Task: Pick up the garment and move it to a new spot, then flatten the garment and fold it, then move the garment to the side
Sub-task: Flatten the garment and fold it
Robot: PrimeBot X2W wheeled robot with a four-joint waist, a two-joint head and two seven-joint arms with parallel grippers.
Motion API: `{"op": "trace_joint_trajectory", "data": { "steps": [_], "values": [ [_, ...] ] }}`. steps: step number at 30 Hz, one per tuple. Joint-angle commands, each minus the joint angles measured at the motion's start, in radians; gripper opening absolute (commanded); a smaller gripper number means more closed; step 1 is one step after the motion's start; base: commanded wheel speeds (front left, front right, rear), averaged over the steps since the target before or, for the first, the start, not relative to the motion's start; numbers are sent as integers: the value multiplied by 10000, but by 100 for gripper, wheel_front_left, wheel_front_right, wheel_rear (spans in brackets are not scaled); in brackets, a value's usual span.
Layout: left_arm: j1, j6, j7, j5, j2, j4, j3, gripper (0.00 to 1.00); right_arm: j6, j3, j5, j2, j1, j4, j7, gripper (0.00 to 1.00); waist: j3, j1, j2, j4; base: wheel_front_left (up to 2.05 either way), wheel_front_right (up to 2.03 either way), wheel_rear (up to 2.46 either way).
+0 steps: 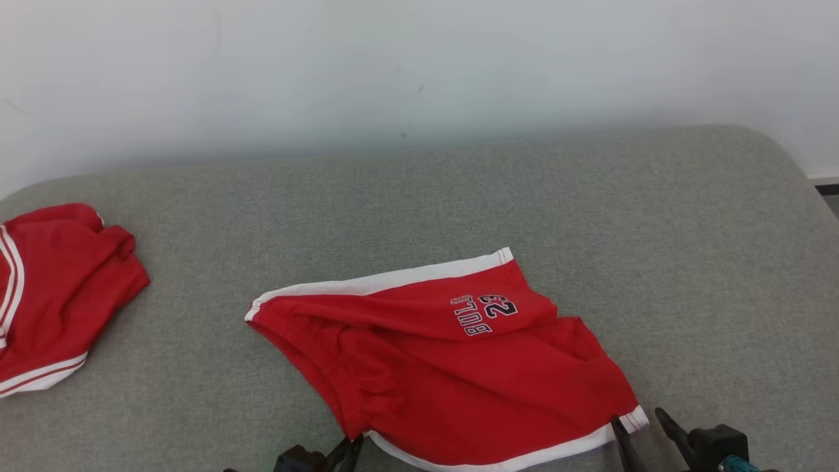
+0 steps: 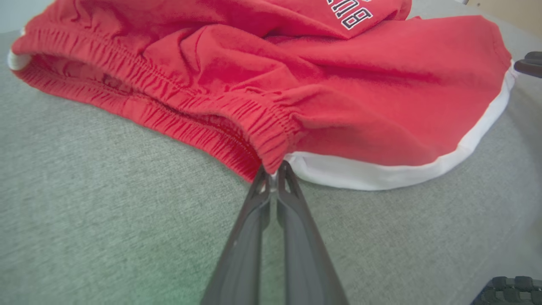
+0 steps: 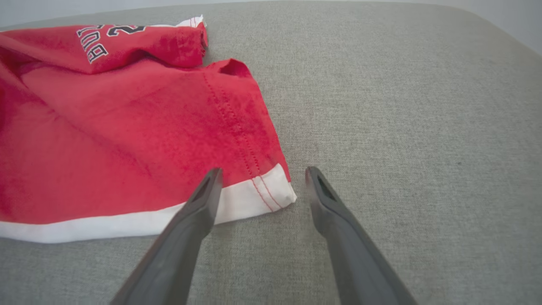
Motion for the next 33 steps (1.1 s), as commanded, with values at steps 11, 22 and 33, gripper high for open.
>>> {"op": "trace_joint_trajectory", "data": {
  "steps": [11, 22, 33],
  "values": [
    [-159, 4, -34, -219, 45, -57, -125, 0, -22, 255, -276, -401, -292, 578, 291, 100, 140, -1, -1, 192, 0, 0, 0],
    [-176, 3, -34, -268, -15, -98, -108, 0, -22, 433, -516, -226, -338, 753, 155, 0, 136, -1, -1, 307, 0, 0, 0],
    [149, 3, -34, -772, -178, -945, 770, 0, -22, 211, 644, -131, 73, -244, 137, 0, -314, -1, -1, 260, 0, 0, 0]
  ]
}}
